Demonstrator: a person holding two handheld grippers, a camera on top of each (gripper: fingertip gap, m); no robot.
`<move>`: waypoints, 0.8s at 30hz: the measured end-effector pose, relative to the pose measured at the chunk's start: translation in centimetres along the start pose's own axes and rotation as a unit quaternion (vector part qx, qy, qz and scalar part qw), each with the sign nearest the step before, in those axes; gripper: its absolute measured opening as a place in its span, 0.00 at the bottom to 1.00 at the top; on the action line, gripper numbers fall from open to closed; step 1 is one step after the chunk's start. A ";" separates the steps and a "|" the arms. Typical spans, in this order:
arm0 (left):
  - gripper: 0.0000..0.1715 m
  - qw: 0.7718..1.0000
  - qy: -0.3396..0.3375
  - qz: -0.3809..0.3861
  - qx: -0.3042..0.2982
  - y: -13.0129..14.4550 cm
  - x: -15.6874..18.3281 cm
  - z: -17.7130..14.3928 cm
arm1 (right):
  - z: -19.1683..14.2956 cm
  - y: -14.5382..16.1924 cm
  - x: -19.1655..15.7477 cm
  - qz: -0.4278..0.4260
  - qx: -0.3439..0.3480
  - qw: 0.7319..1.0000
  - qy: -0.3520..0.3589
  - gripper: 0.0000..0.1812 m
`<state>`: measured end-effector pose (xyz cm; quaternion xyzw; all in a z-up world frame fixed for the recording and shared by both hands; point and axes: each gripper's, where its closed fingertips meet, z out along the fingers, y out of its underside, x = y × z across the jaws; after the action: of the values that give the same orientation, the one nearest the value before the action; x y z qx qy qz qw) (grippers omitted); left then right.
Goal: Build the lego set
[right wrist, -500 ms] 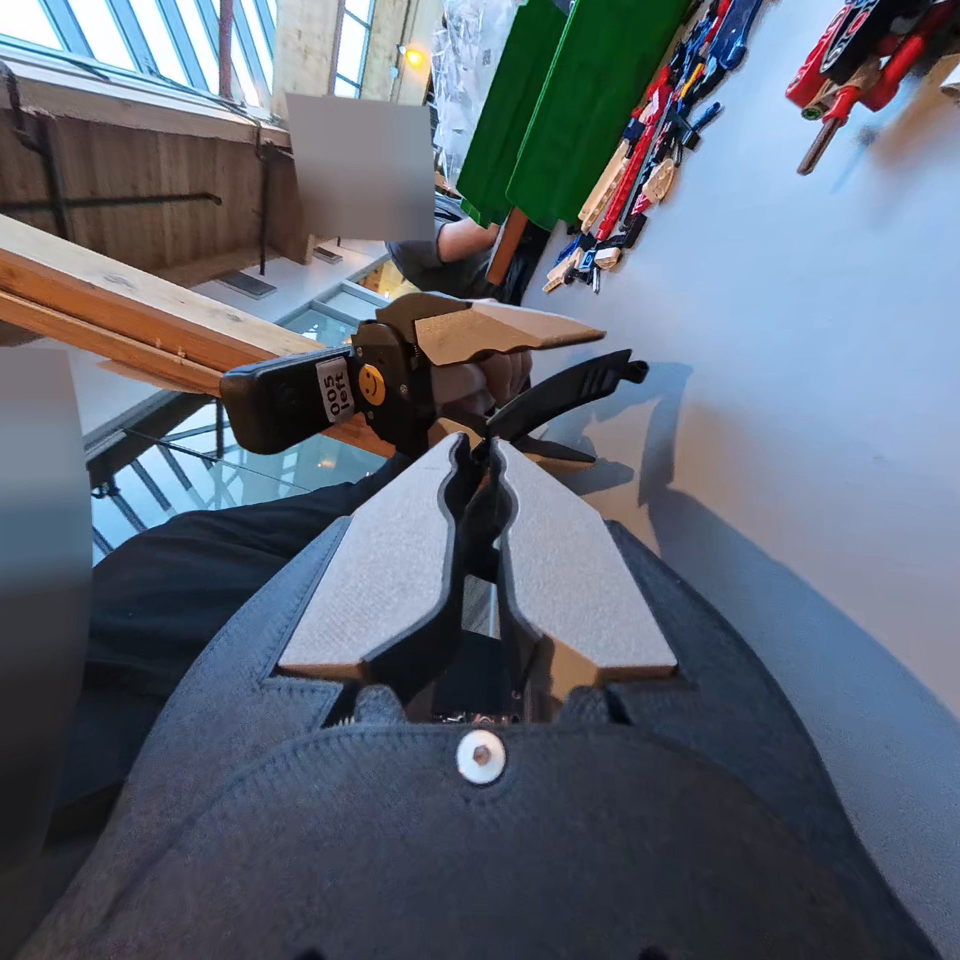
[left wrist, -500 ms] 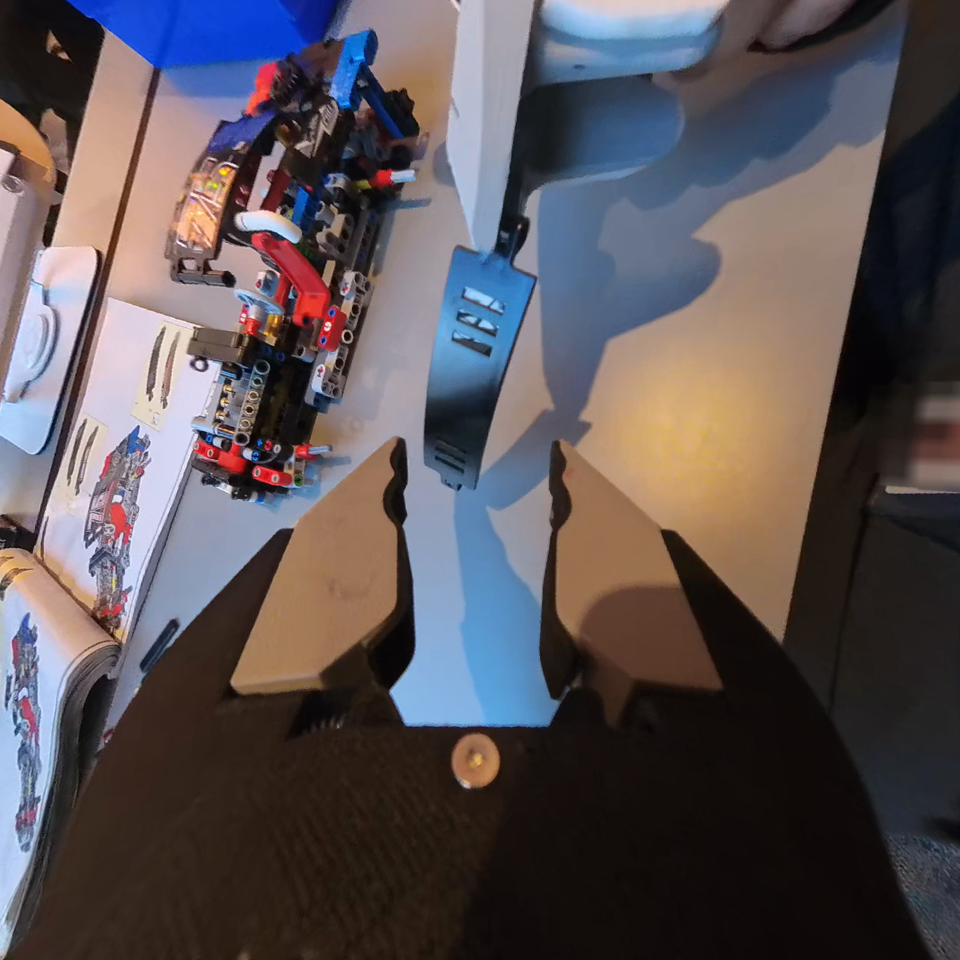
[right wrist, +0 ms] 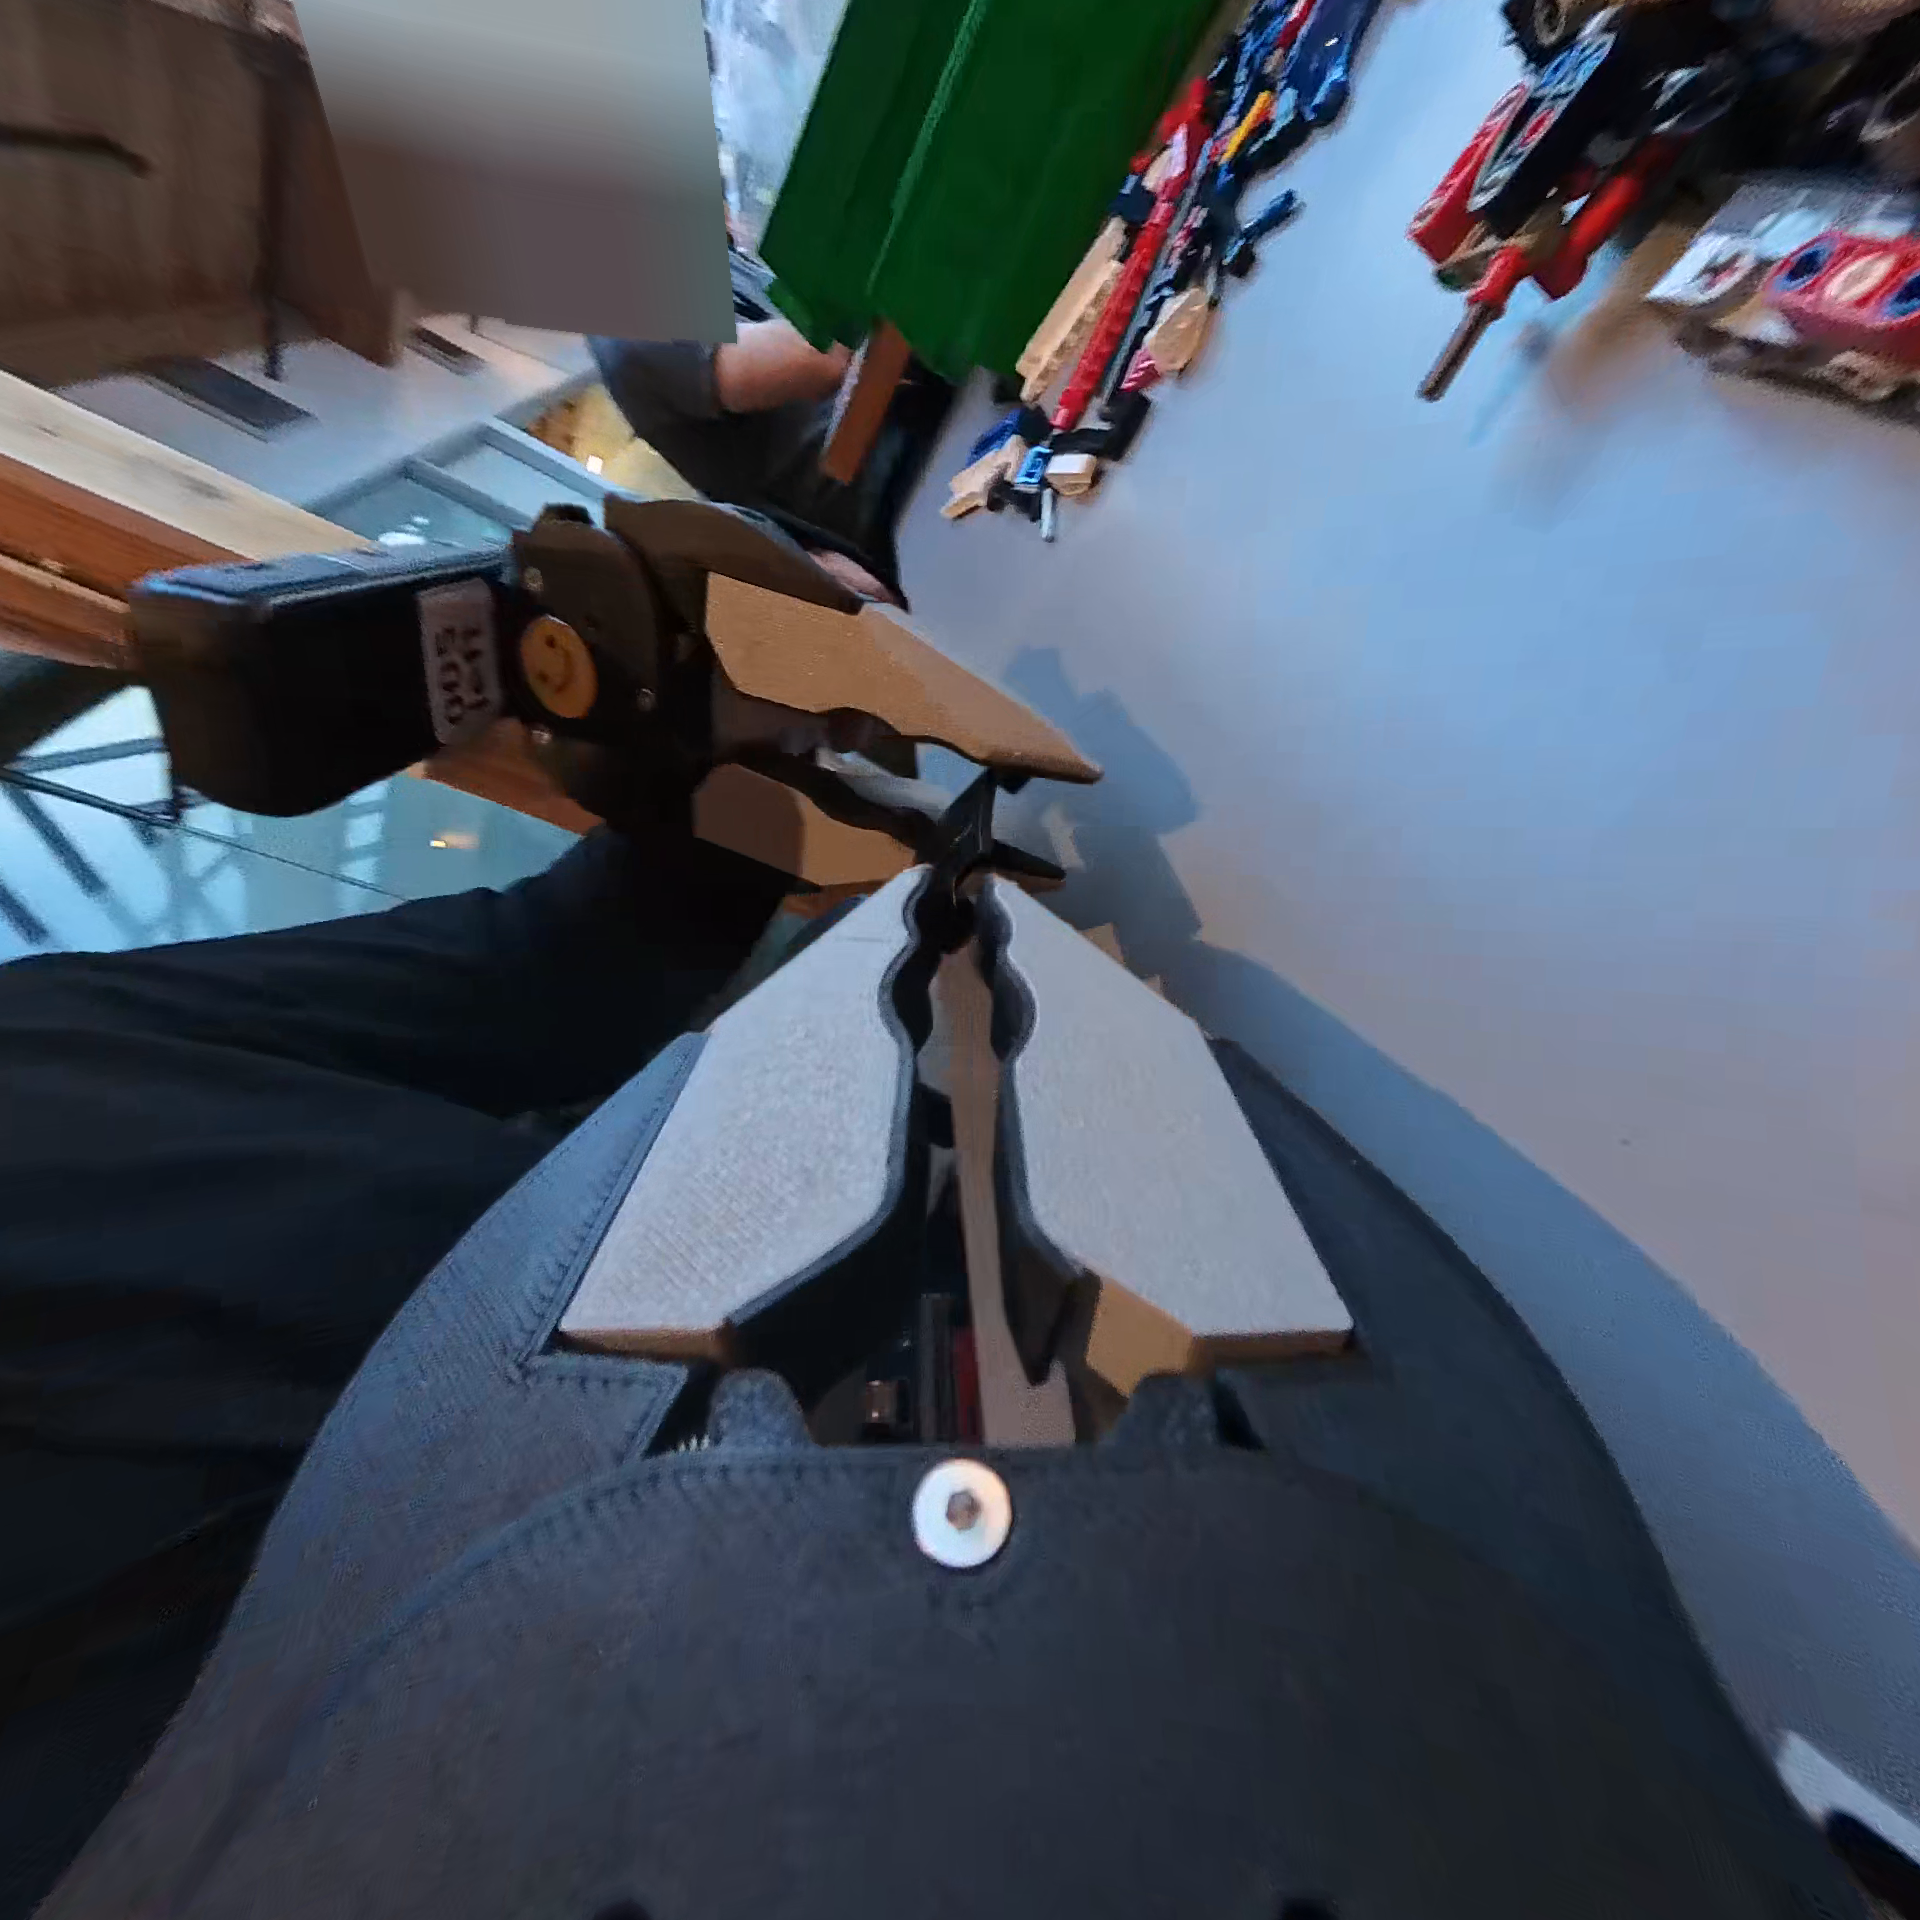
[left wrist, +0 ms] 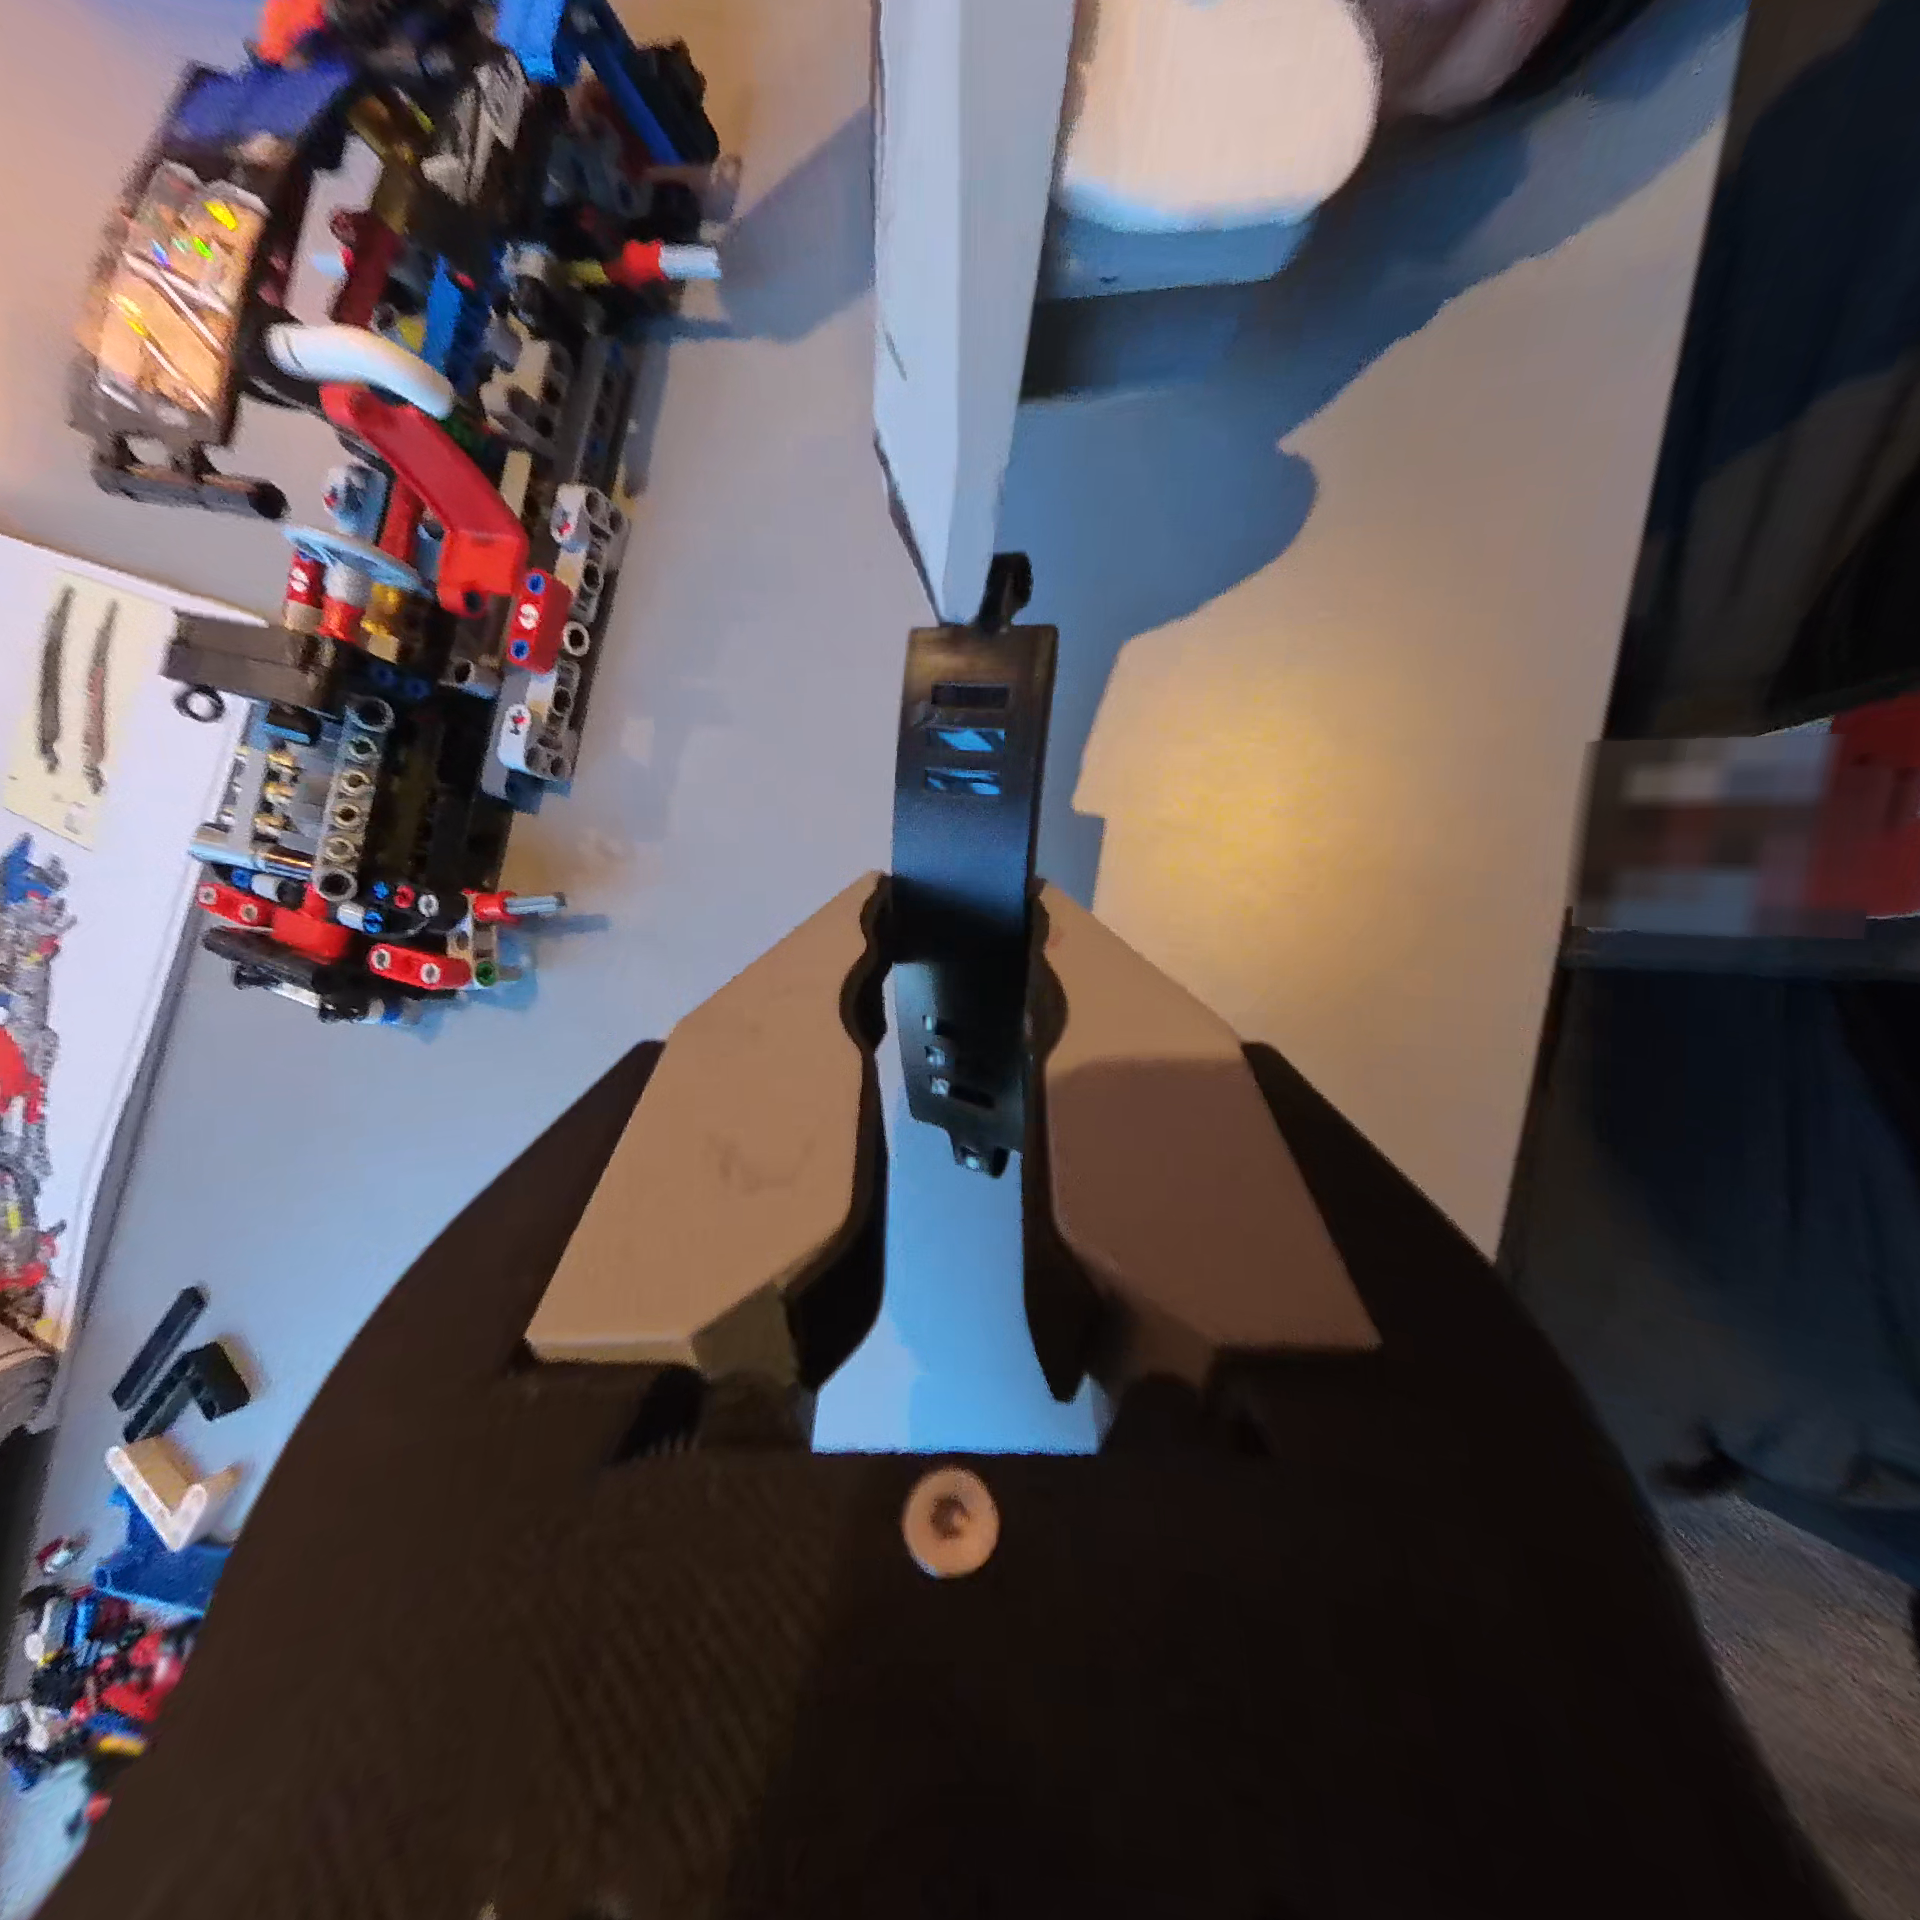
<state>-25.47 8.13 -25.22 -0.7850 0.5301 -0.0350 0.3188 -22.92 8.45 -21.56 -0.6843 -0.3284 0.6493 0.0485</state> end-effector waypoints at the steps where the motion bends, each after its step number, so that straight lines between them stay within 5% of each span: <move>1: 0.11 1.000 0.008 -0.011 -0.021 0.5 -0.1 0.3 | -0.1 -0.1 0.4 -0.012 -0.002 1.000 0.020 0.02; 5: 0.11 0.994 0.051 -0.058 -0.077 2.4 0.0 1.4 | -1.8 -1.0 0.8 -0.071 0.002 0.994 0.082 0.12; 10: 0.27 0.990 0.080 -0.101 -0.051 1.7 -0.5 0.8 | -8.0 -4.5 0.1 -0.153 0.040 0.976 0.150 0.15; 17: 0.28 0.993 0.045 -0.111 -0.002 -0.6 -3.5 -0.1 | -18.3 -7.2 2.7 -0.190 0.095 0.945 0.248 0.17; 24: 0.27 0.991 -0.004 -0.112 0.073 -3.8 -8.0 2.2 | -20.8 -7.5 5.2 -0.290 0.118 0.914 0.258 0.19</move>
<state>-25.02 16.88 -22.69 -0.8140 0.4337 -0.1055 0.3718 -6.95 24.46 -19.19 -0.6918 -0.4098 0.4416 0.3981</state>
